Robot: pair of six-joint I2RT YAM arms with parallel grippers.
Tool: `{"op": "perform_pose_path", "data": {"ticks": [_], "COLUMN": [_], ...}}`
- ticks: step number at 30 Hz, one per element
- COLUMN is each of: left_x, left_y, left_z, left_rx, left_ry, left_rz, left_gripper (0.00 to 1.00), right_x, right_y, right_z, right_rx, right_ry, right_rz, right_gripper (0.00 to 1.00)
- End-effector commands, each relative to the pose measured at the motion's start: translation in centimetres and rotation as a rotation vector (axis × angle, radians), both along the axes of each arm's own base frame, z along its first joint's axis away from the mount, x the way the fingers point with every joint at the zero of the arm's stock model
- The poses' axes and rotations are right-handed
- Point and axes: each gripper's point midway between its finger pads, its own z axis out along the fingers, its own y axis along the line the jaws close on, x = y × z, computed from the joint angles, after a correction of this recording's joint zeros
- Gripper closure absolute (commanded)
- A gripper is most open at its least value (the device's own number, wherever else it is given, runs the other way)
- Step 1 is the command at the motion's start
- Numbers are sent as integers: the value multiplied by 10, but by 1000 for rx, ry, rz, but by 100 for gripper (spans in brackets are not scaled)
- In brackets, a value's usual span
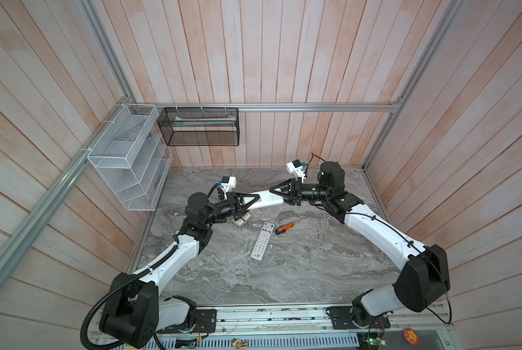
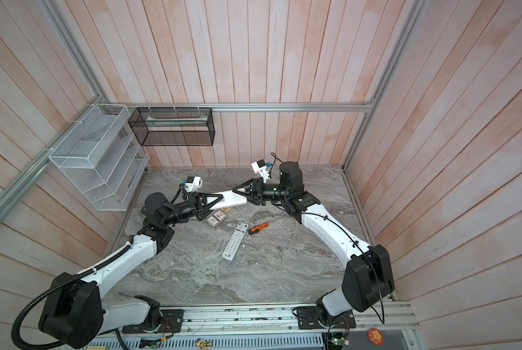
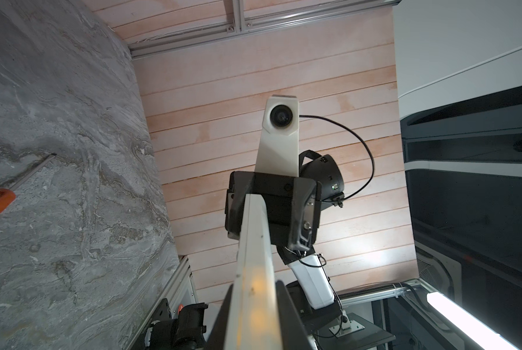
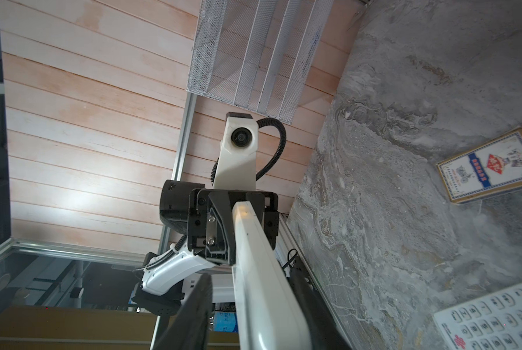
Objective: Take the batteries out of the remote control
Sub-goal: 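Raise the remote between both grippers and turn it upright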
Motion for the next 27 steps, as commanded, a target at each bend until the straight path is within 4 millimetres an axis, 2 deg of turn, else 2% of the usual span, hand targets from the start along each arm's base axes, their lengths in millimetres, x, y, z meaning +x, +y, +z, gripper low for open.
{"op": "perform_pose_path", "data": {"ticks": [1,5,8,12,16,20,27], "left_x": [5,7,7,8,7,7,9], "left_y": [-2,-3,-3,-2,0,2,4], "left_z": [3,2,2,1,1,1,1], "left_rx": [9,14,15,17,18,19,24], "left_ry": [-20,-18,-22,-18,-16,-15,-15], "left_rz": [7,-2,-10,-12,-17,-21,-30], "left_gripper": [100,100,100,100,100,100,100], "right_x": [-2,5,8,5,6,6,6], "right_y": [-2,-17,-26,-29,-32,-27,-4], "right_z": [7,7,-3,-12,-21,-27,-30], "right_rx": [-36,-92,-138,-195,-260,-305,-358], "right_ry": [-36,-28,9,35,50,53,30], "right_rz": [3,-37,-53,-44,-48,-36,10], "right_gripper": [43,33,31,33,41,43,44]}}
